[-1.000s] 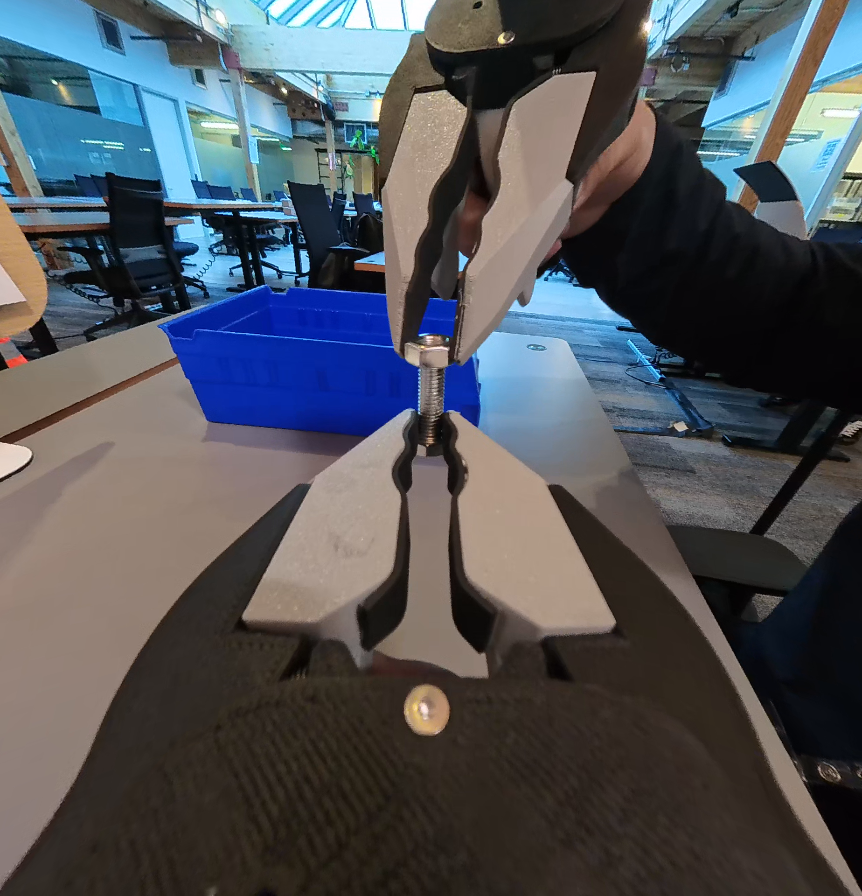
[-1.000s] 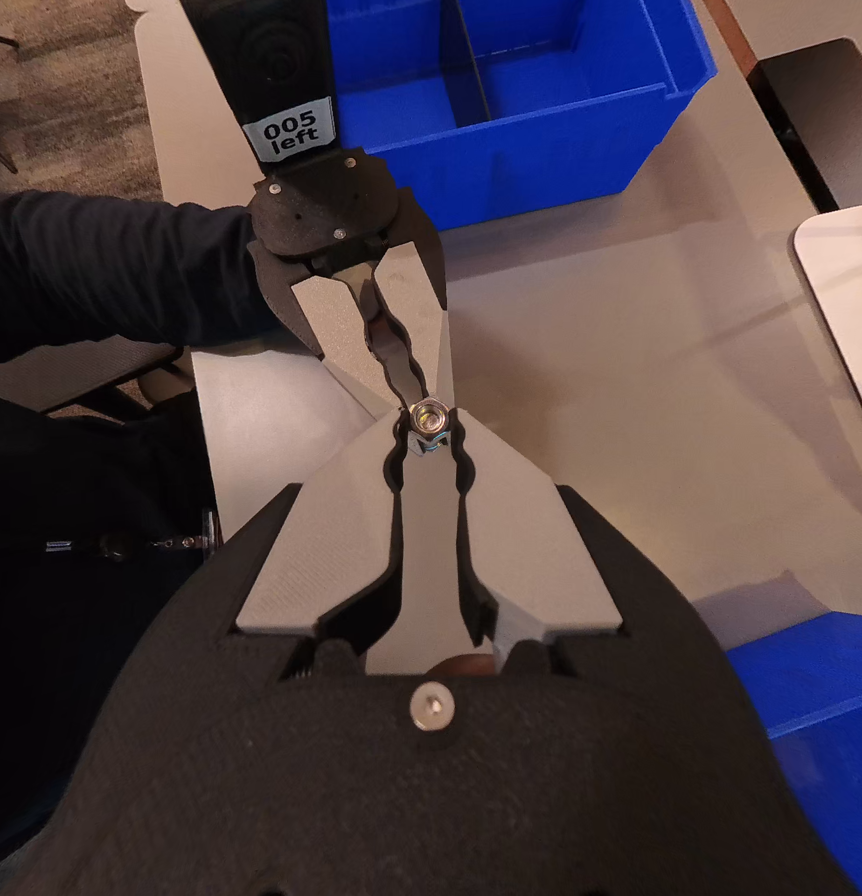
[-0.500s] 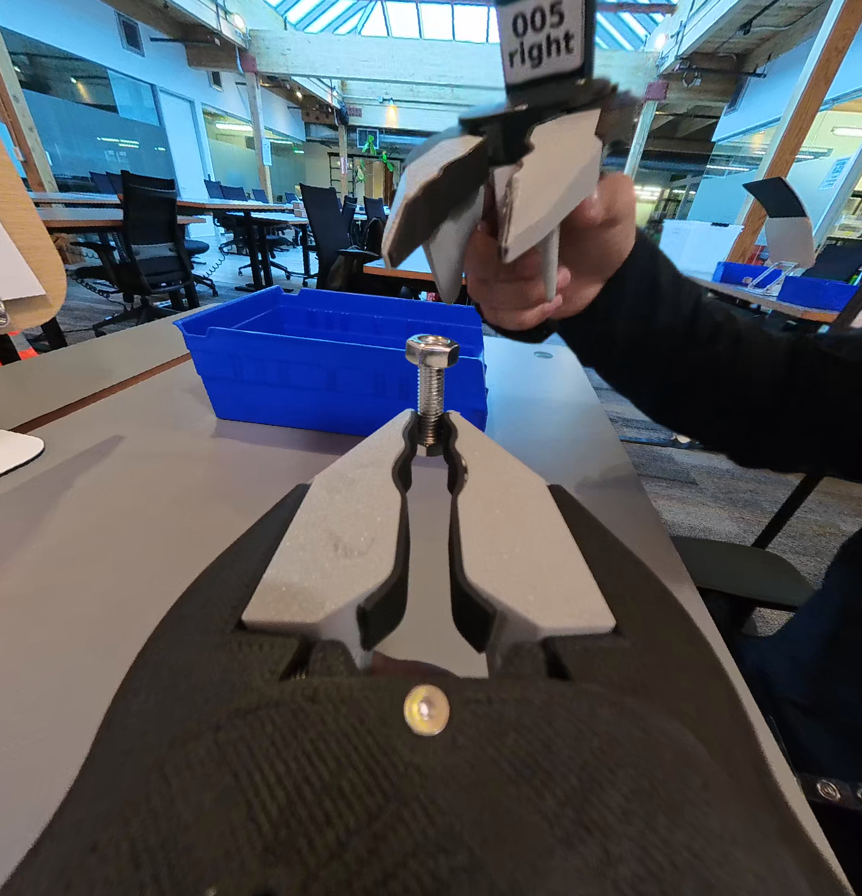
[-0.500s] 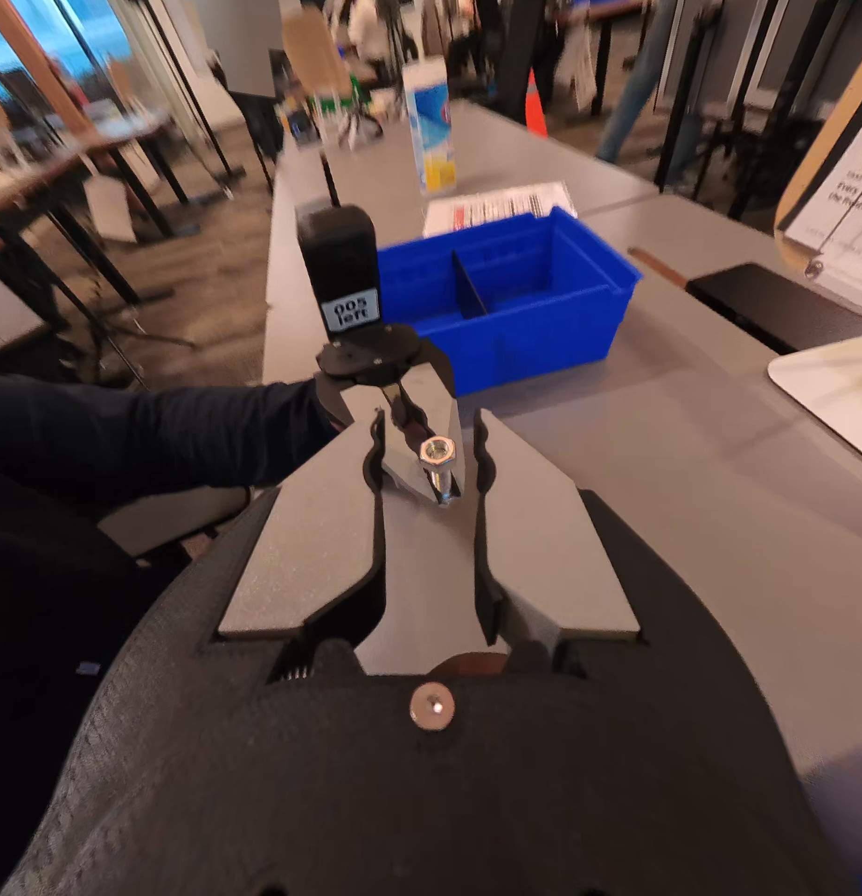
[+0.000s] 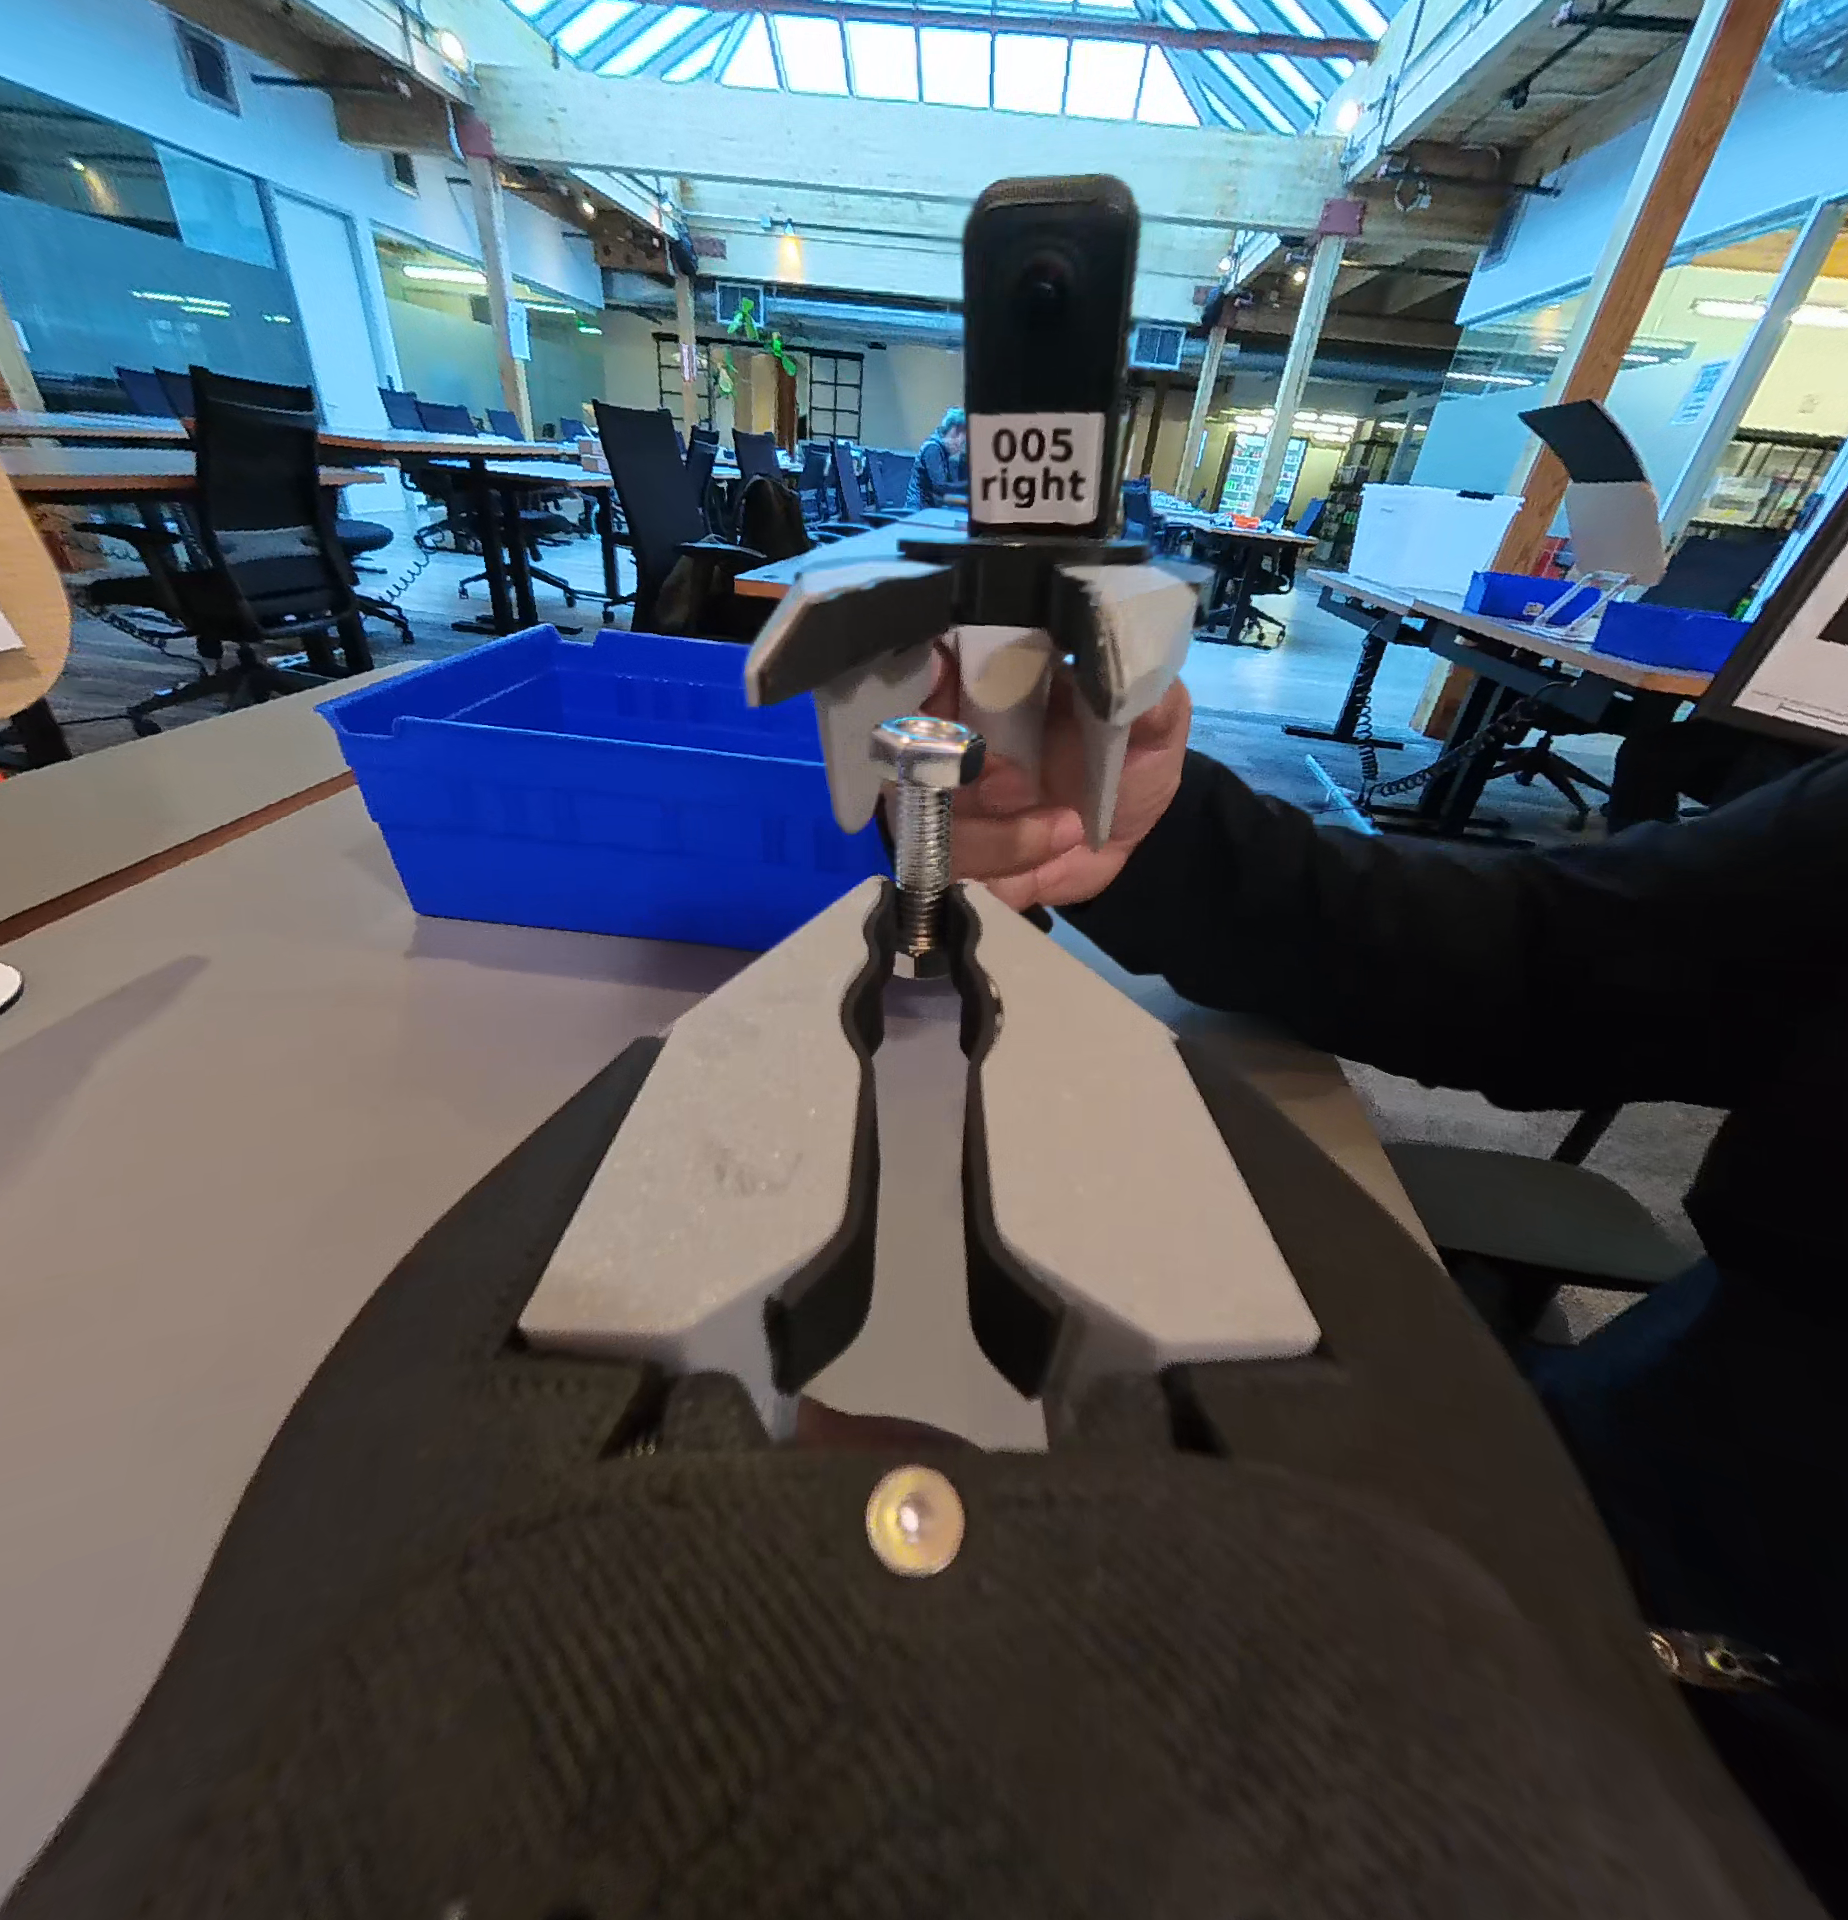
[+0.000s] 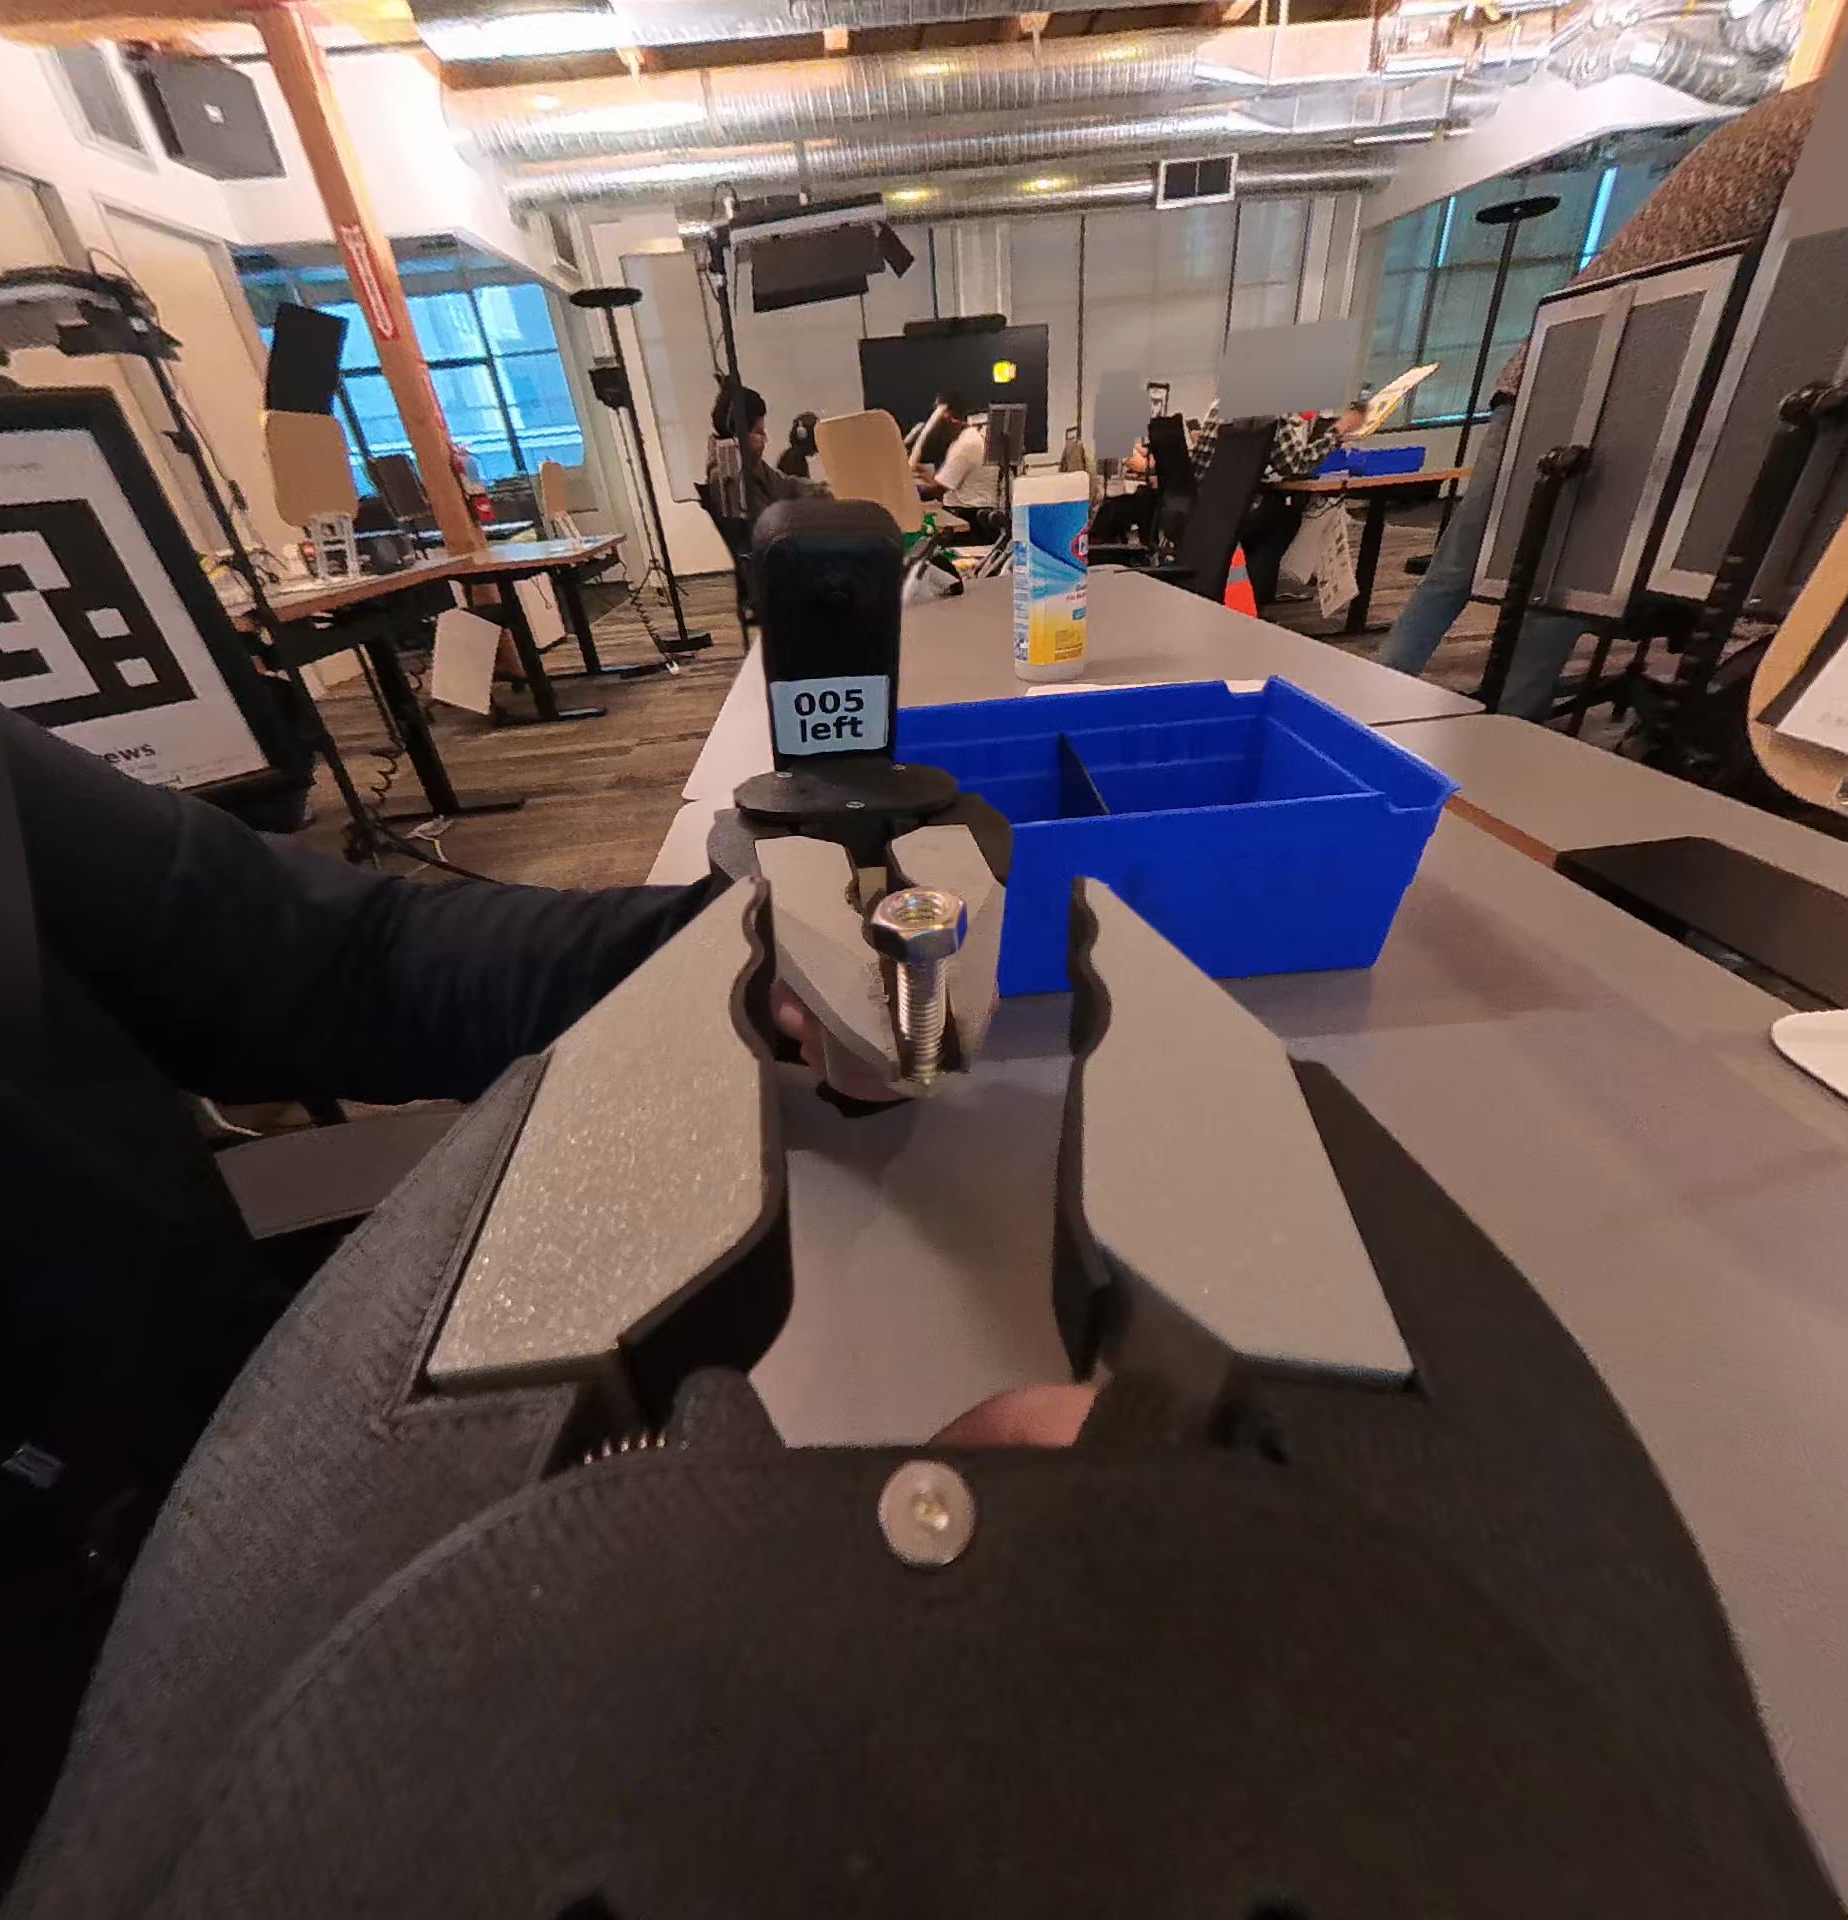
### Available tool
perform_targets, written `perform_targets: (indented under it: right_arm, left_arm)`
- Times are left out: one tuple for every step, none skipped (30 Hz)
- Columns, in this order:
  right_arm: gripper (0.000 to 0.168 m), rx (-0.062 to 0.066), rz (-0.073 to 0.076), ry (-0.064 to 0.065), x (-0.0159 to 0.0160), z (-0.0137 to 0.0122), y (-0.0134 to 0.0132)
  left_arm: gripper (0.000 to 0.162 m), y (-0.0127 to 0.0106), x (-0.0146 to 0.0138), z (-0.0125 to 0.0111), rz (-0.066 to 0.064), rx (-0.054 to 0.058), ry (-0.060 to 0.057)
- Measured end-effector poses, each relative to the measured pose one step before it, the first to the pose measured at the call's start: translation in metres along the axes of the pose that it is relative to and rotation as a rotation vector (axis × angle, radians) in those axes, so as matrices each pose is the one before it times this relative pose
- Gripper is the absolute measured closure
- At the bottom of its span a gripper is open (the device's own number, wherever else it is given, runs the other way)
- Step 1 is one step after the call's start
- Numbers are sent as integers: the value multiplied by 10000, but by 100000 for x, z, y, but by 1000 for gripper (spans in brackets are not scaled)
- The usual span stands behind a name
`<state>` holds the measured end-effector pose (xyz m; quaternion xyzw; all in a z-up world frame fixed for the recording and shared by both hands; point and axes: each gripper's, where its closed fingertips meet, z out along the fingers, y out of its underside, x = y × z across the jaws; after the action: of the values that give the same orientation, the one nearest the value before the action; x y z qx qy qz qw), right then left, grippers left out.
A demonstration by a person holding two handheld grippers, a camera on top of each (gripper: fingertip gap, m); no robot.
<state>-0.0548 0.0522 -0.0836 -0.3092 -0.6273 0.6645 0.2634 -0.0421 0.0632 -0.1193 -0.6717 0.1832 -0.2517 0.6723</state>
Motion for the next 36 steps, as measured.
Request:
perform_targets:
  right_arm:
    - [114,2,44,-154,-222,95,177]
    - [114,-8,21,-190,-299,86,166]
    - [114,-51,0,-154,-261,86,208]
    - [113,-72,-33,-76,-150,81,219]
    - [113,-37,-64,-33,-92,58,151]
    - [113,14,-55,-54,-152,46,40]
    - [113,26,-18,-69,-165,61,0]
    - [113,-6,4,-33,-88,81,23]
    - [113,-28,2,-2,-27,108,72]
    - [113,-24,0,6,-7,118,76]
    - [112,-27,10,-17,-39,122,79]
    - [113,-29,19,-57,-100,121,82]
    - [113,-24,1,-52,-109,111,67]
    - [113,-27,-33,-19,-89,91,64]
    - [113,-33,-47,-9,-75,51,63]
    - [114,-16,-41,-9,-68,21,17]
    - [115,23,-35,-7,-65,-16,-48]
    - [116,45,-24,-16,-74,-43,-79]
    - [116,24,-6,21,8,-60,-52]
    - [116,-15,3,49,85,-61,20]
    - [116,-27,15,21,60,-77,55]
    - [116,-16,25,18,49,-84,40]
    - [116,-6,13,50,86,-104,27]
    - [117,2,-2,46,70,-119,8]
    - [117,9,-4,29,26,-121,-11]
    - [117,12,-9,57,68,-133,-25]
    - [117,-2,-22,75,88,-143,-16]
    - [118,4,-21,57,71,-132,-34]
    - [119,38,-5,56,79,-143,-93]
    - [120,69,17,90,154,-136,-139]
    - [120,84,43,109,207,-110,-164]
    - [120,86,61,79,183,-65,-140]
    - [118,76,59,54,143,-21,-115]
    - [117,66,40,70,143,33,-67]
    - [117,56,18,40,72,82,-49]
    - [117,32,9,-50,-94,148,-18]
  left_arm:
    - [155,71,111,125,53,-46,11]
    - [155,111,154,101,47,-68,35]
    - [155,60,112,78,70,-40,12]
    - [155,31,55,48,40,-24,-5]
    - [155,38,71,45,-10,-12,31]
    - [155,27,28,33,-30,1,23]
    - [155,39,-6,42,-35,-8,6]
    - [155,69,63,43,-26,-20,38]
    - [155,30,52,54,6,3,16]
    - [155,-9,70,46,17,17,15]
    - [155,-19,132,35,3,10,57]
    - [155,-34,121,43,10,15,36]
    - [155,-63,-6,18,35,21,-50]
    - [155,-40,-16,-5,31,3,-38]
    - [155,-44,18,-32,4,17,8]
    - [155,-69,-51,-45,-26,39,-18]
    - [155,-52,-146,-55,-44,24,-59]
    - [155,5,-125,-47,-41,4,-38]
    - [155,42,-83,-45,-44,-16,0]
    - [155,21,-98,-26,-23,9,-25]
    - [155,25,-87,-30,-13,6,-22]
    - [155,30,-40,-13,-16,-11,6]
    - [155,23,-81,-27,-3,-4,-35]
    - [155,-12,-104,-34,3,6,-48]
    - [155,-20,-56,-48,-9,4,-19]
    - [155,-76,-123,-65,-2,28,-55]
    - [155,-59,-130,-68,-8,23,-63]
    - [155,-45,-67,-73,-4,7,-22]
    - [155,-56,-56,-59,7,23,-23]
    - [155,-67,-75,-51,-9,29,-35]
    - [155,-28,-16,-43,-19,9,6]
    - [155,-29,12,-12,5,13,8]
    - [156,-25,47,16,14,14,8]
    - [155,27,86,47,-3,-16,37]
    - [155,74,106,60,5,-33,44]
    - [155,67,88,103,21,-25,14]
